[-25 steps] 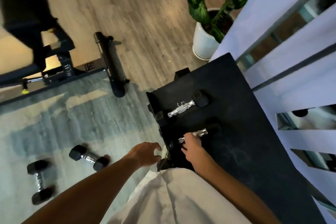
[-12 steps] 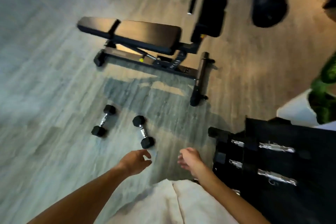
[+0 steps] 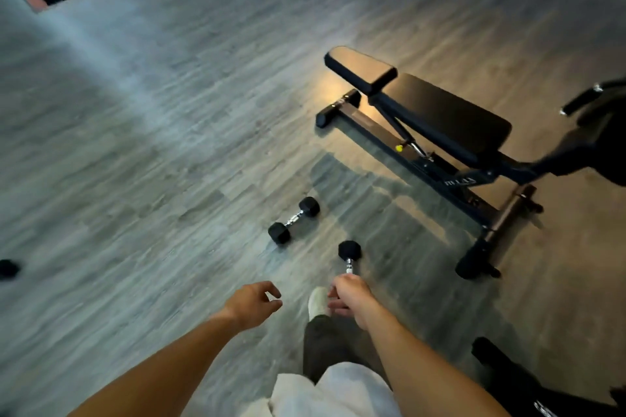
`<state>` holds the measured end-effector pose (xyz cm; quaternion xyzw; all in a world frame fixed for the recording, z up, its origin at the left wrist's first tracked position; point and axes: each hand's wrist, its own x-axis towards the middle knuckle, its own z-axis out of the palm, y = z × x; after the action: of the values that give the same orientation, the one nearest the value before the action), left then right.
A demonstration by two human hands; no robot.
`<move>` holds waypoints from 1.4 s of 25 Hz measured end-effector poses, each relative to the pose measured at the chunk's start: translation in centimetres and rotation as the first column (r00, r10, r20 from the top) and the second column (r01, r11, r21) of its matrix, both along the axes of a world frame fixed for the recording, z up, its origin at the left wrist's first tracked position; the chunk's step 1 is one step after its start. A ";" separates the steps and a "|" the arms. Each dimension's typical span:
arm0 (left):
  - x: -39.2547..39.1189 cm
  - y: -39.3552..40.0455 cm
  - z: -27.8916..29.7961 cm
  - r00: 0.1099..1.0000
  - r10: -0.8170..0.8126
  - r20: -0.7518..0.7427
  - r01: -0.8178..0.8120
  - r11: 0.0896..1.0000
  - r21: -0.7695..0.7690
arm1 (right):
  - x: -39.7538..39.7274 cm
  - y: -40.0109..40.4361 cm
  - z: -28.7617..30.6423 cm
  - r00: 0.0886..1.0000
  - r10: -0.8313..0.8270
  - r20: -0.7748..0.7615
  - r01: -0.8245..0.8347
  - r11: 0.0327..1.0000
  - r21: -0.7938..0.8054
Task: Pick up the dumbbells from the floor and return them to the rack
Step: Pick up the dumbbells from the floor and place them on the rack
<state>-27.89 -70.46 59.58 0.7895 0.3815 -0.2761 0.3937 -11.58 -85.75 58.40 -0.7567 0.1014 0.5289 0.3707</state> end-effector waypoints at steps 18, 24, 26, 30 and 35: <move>16.9 26.5 -15.6 0.987 0.082 -0.141 -0.103 0.983 -0.154 | 16.3 30.6 -17.7 0.973 -0.020 -0.229 -0.013 0.990 -0.141; 20.9 30.2 -32.3 0.966 0.024 -0.257 -0.096 0.958 -0.271 | 18.9 36.7 -34.8 0.929 -0.207 -0.308 0.132 0.960 -0.246; 21.7 31.7 -39.5 0.962 0.004 -0.272 -0.081 0.959 -0.272 | 19.4 39.0 -42.6 0.918 -0.263 -0.299 0.176 0.942 -0.287; 23.1 33.7 -53.3 0.965 -0.034 -0.262 -0.028 0.973 -0.229 | 20.7 42.3 -57.0 0.877 -0.387 -0.284 0.261 0.880 -0.396; 22.8 35.4 -63.5 0.957 -0.080 -0.277 0.037 0.987 -0.157 | 21.7 43.9 -68.0 0.834 -0.543 -0.095 0.425 0.743 -0.517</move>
<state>-5.06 -35.08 -3.95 0.7209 0.3885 -0.4255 0.3852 10.16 -41.87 -9.55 -0.7012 0.4659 0.4590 0.2837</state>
